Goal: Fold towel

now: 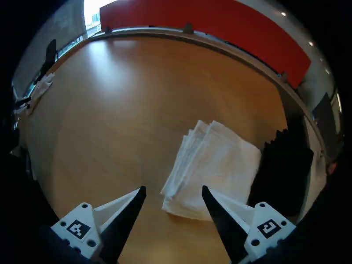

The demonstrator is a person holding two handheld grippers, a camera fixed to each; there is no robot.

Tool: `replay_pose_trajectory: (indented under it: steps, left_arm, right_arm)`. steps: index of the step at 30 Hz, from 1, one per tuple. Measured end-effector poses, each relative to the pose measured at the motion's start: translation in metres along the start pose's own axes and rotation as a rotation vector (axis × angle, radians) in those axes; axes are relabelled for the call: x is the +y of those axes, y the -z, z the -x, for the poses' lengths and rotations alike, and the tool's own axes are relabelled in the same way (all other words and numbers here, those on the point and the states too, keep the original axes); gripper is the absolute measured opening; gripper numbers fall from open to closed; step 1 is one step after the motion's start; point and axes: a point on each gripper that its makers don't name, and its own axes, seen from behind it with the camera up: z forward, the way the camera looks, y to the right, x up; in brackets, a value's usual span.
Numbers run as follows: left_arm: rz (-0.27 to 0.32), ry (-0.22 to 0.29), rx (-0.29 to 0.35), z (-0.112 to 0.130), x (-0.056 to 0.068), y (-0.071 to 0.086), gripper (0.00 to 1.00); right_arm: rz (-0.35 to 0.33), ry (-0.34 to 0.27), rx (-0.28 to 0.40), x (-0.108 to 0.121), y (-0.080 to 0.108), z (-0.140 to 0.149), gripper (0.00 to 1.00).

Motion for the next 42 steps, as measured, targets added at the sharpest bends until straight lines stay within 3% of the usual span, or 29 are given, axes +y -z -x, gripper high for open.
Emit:
replay_pose_trajectory:
  steps: [8,23,29,42]
  left_arm:
    - [-0.001,0.006,0.004,0.000,-0.003,0.001,0.95]
    - [0.012,0.003,0.014,-0.005,-0.002,0.001,0.95]
    - [0.015,0.002,0.016,-0.006,-0.002,0.001,0.95]
    - [0.015,0.003,0.022,-0.009,-0.004,0.003,0.95]
  right_arm:
    - [0.023,-0.021,0.017,0.003,0.002,-0.005,1.00]
    - [0.107,-0.166,0.150,0.014,0.015,-0.033,1.00]
    - [0.147,-0.210,0.241,0.018,0.028,-0.051,1.00]
    - [0.248,-0.293,0.507,0.030,0.066,-0.099,1.00]
